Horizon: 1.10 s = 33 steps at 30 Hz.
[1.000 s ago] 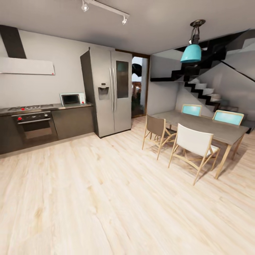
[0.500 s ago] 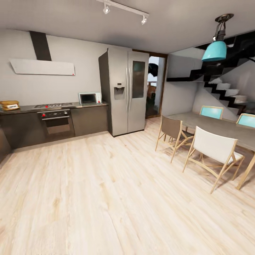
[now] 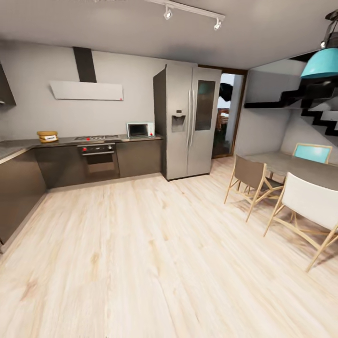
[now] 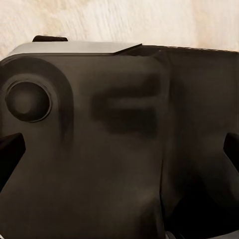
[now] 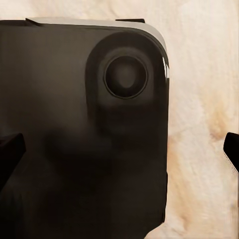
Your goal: In the kitchen, take the popcorn bag from the countertop, put it into the microwave, and heat it until the popcorn is cooked so the cooked popcorn ends up inside the bag.
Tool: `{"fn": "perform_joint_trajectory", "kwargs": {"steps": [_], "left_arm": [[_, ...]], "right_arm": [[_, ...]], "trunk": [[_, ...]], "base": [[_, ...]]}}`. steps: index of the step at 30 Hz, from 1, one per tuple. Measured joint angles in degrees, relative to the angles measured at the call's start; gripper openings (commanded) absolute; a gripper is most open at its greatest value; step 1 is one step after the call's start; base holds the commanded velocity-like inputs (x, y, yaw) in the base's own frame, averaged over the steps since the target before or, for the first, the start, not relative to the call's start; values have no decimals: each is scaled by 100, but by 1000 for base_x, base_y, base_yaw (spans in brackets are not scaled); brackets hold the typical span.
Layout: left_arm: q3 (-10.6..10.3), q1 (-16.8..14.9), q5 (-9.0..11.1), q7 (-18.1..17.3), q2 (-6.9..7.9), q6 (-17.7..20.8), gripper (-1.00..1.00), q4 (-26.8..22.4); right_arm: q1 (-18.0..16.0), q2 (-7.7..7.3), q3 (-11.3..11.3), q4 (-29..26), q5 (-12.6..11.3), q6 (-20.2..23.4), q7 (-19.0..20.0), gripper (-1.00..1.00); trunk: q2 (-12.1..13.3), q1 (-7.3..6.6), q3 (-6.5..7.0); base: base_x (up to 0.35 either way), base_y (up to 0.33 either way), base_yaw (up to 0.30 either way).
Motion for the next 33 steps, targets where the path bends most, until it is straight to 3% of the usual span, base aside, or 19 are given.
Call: {"fn": "perform_joint_trajectory", "kwargs": {"steps": [25, 33], "left_arm": [[2, 0, 0, 0, 0, 0, 100, -25], [-1, 0, -12, -4, 0, 3, 100, -21]], "right_arm": [[0, 0, 8, 0, 0, 0, 0, 100], [1, -5, 8, 0, -1, 5, 0, 100]], "trunk": [[0, 0, 0], [0, 0, 0]], "base": [[0, 0, 271], [0, 0, 33]]}}
